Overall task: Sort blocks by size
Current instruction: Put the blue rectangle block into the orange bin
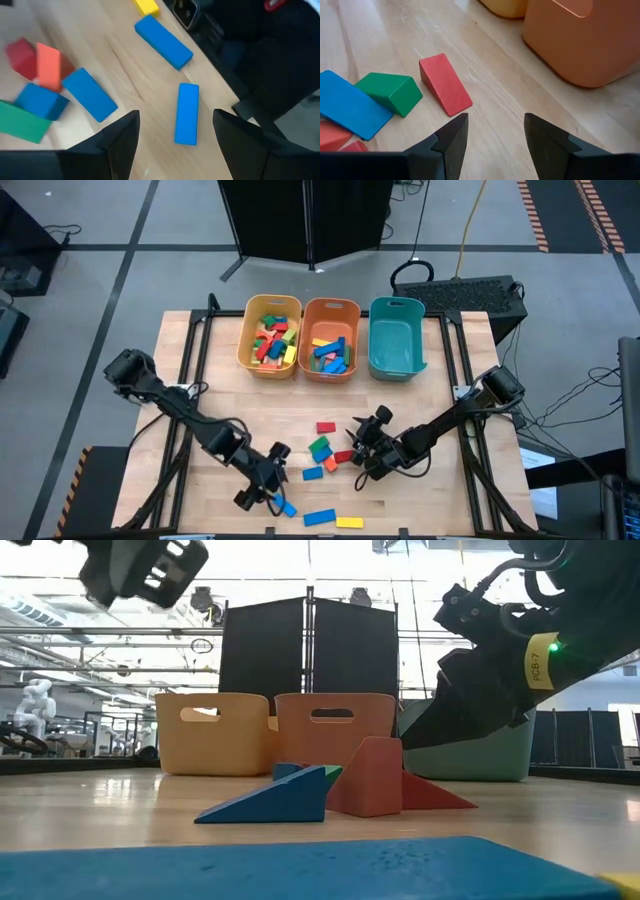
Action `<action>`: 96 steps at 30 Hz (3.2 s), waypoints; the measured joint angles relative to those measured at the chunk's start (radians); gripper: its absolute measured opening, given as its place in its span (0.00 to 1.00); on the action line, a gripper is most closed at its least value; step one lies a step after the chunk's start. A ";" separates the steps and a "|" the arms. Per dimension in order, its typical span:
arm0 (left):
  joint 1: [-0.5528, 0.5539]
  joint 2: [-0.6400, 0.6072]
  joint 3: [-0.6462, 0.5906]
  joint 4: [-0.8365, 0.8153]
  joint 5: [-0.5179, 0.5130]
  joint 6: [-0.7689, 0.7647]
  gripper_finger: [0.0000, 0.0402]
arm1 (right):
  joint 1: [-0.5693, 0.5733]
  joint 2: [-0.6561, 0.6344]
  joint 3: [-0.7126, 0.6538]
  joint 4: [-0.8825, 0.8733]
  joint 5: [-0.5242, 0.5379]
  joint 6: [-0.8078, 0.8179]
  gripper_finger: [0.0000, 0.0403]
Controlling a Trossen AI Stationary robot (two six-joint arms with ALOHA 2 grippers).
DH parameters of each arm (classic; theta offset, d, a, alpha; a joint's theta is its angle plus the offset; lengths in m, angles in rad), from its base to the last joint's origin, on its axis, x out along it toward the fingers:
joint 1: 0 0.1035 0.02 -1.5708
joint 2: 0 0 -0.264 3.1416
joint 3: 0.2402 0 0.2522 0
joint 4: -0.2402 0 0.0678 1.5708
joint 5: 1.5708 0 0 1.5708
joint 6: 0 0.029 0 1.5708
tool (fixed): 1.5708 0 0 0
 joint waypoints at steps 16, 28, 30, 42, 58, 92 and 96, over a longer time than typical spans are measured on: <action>-0.045 0.191 0.001 0.099 0.008 -0.015 0.63 | 0.000 0.000 0.000 0.005 0.000 0.004 0.45; -0.045 0.318 0.005 0.136 0.021 -0.011 0.61 | -0.007 0.000 0.000 0.008 -0.004 0.011 0.45; -0.045 0.320 0.005 0.136 0.006 -0.010 0.56 | -0.007 0.000 0.000 0.008 -0.004 0.011 0.45; -0.037 0.323 0.004 0.138 -0.016 -0.010 0.22 | -0.007 0.000 0.000 0.007 -0.005 0.010 0.45; 0.056 0.267 -0.002 0.089 -0.034 0.016 0.24 | -0.007 0.000 0.000 0.007 -0.005 0.002 0.45; 0.666 0.004 0.004 0.196 -0.053 0.308 0.24 | -0.046 0.000 0.000 0.050 -0.259 -0.221 0.45; 0.737 0.002 0.026 0.199 -0.053 0.276 0.24 | -0.070 0.000 0.000 0.048 -0.261 -0.276 0.45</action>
